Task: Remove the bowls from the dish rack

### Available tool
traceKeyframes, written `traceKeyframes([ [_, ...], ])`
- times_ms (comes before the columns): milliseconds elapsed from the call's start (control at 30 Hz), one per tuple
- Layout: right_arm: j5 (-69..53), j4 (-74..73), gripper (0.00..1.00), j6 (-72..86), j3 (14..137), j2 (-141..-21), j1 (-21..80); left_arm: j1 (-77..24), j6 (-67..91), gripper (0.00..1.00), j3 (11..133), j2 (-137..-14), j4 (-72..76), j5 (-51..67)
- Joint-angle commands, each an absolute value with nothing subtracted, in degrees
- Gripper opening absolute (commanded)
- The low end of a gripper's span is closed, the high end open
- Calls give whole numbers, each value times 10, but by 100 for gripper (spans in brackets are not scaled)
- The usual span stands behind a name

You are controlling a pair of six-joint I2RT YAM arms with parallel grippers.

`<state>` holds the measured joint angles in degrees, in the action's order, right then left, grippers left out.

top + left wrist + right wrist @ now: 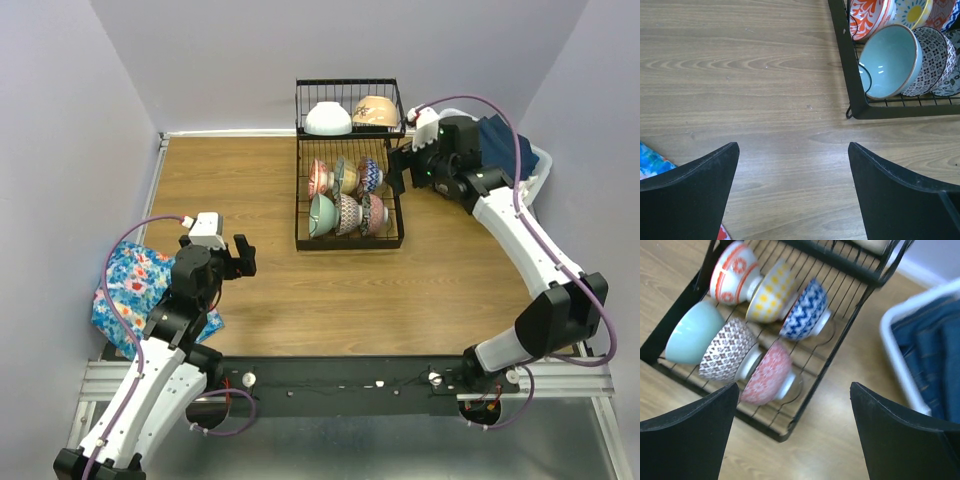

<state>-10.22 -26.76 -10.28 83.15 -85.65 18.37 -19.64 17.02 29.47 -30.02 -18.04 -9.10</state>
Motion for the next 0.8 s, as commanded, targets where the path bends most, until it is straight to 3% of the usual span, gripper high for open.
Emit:
traceKeyframes([
  [0, -95, -281, 100, 45, 784, -863, 185, -199, 162, 99, 301, -305, -177, -90],
  [333, -89, -232, 100, 277, 703, -891, 200, -198, 162, 99, 301, -314, -175, -91],
  [767, -82, -191, 99, 323, 715, -978, 204, -199, 162, 99, 301, -309, -176, -91],
])
